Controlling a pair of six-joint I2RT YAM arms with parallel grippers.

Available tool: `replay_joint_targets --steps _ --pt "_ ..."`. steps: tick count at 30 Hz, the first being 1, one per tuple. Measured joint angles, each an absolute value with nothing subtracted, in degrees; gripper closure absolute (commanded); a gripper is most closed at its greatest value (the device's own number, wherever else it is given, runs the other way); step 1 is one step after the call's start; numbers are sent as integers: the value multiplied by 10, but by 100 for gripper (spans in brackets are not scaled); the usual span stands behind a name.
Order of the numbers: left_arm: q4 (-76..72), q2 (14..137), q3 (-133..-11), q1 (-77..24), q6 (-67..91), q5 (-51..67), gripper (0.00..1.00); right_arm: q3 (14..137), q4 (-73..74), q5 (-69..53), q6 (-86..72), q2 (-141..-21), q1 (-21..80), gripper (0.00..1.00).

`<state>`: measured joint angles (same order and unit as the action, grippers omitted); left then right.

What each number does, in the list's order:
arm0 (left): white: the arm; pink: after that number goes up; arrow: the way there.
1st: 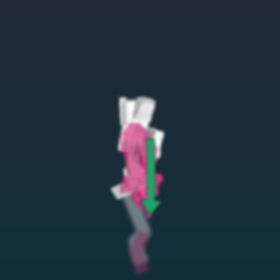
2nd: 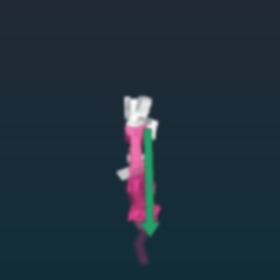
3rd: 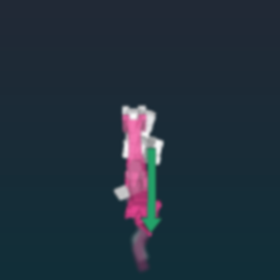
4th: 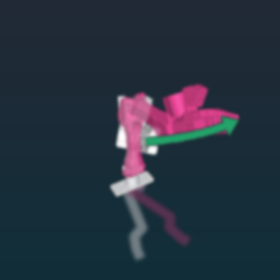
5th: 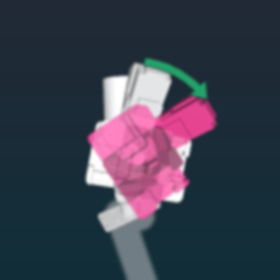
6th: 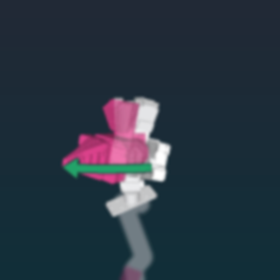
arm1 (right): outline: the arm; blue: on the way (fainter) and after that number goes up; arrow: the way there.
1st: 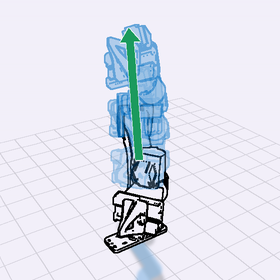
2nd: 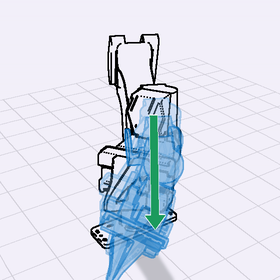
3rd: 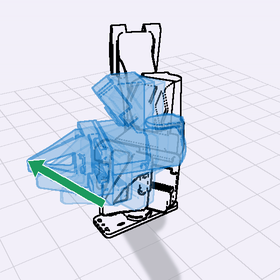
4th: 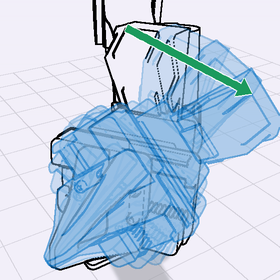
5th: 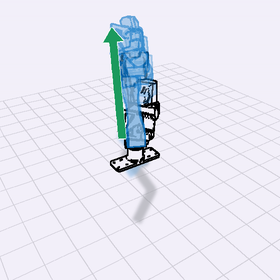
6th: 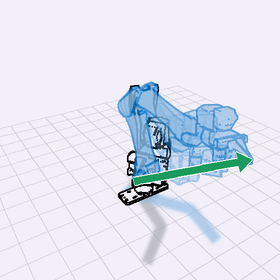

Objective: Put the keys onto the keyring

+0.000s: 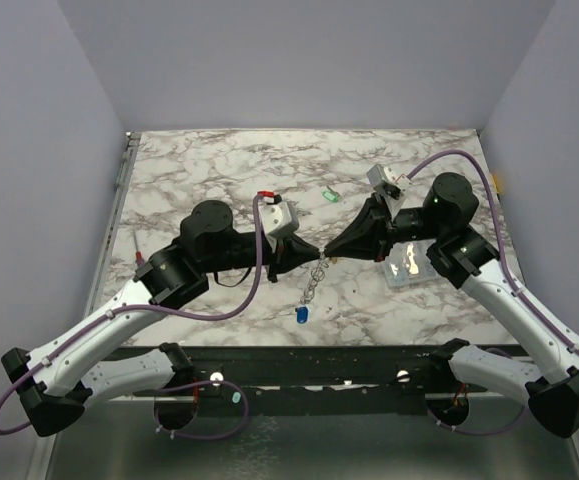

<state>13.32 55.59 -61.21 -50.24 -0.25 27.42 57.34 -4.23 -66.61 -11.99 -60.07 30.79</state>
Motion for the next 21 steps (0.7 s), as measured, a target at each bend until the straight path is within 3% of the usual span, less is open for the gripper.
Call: replay_joint_targets --steps 21 --pt "114 503 -578 -504 4 246 100 544 -79 -604 -151 -577 312 99"
